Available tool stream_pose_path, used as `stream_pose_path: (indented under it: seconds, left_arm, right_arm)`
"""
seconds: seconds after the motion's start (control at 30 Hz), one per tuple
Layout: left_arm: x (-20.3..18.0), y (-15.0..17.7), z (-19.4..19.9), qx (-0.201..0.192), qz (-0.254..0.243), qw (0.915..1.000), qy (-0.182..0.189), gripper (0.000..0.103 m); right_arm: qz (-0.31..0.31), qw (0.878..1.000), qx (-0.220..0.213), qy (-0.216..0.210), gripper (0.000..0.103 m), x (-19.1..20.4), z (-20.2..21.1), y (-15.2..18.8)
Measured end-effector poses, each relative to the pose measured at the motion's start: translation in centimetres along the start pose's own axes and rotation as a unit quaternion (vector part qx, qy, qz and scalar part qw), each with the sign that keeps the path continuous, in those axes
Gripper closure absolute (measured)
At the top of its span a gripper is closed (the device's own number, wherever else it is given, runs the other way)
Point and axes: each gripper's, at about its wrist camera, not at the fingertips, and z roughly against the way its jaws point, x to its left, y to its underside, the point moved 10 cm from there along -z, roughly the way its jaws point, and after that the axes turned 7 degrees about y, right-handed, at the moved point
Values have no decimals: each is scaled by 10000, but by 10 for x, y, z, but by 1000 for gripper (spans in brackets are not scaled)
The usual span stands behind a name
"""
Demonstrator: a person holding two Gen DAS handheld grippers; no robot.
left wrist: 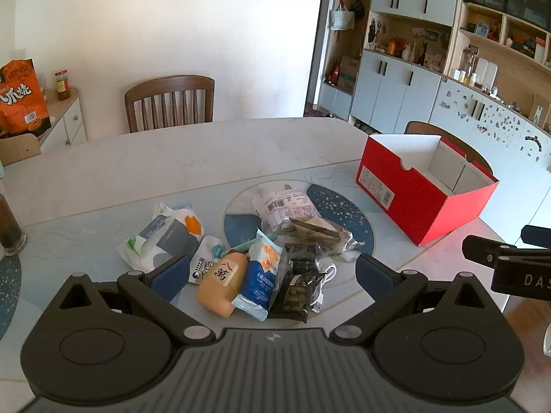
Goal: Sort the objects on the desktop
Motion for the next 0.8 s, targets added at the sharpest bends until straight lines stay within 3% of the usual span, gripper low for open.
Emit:
stream_pose_path:
  seconds: [0.33,0.8]
  left_arm:
    - [8,-7,-2,-71,69,9995,293,0]
    - [36,-10,-13,-27,-46,9999,122,0]
  right_arm:
    - [34,10000,-25,26,2,19,-5,-9]
    - [25,9996,-50,-269,4,47,-19,-20]
